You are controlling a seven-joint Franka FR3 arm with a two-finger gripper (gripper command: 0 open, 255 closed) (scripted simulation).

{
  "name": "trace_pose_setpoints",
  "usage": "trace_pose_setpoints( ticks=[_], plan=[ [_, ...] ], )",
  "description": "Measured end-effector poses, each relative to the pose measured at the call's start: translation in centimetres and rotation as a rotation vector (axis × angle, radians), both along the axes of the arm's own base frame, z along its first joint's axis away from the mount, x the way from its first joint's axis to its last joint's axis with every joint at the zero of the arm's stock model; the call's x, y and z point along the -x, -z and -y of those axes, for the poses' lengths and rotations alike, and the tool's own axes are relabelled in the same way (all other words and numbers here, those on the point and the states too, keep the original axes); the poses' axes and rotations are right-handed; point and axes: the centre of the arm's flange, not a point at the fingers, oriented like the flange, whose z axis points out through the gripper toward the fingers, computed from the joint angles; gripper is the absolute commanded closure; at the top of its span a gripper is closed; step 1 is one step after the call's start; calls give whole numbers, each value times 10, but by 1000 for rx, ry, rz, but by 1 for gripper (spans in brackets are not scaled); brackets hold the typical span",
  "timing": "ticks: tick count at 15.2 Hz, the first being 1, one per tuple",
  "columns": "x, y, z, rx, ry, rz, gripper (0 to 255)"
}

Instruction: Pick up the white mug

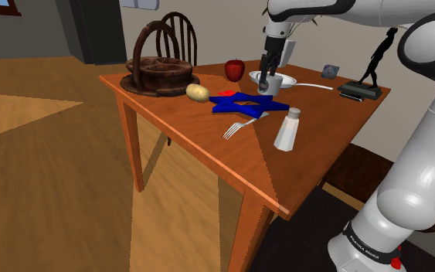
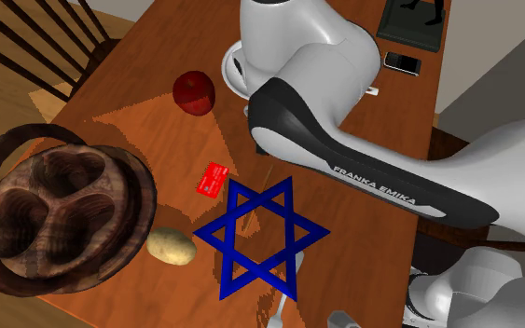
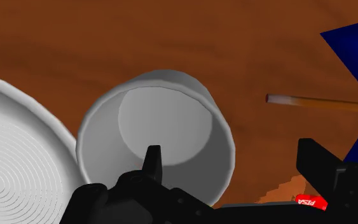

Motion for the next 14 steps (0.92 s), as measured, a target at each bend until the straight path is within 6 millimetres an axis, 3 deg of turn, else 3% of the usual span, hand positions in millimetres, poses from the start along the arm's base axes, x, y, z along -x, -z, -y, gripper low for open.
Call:
trace_pose_setpoints(
  ticks=[5, 6, 14],
  plan=[
    [-1, 24, 1, 1, -1, 0, 0],
    [-1, 27, 0, 1, -1, 0, 255],
    [0, 29, 0, 1, -1, 1, 255]
  ],
)
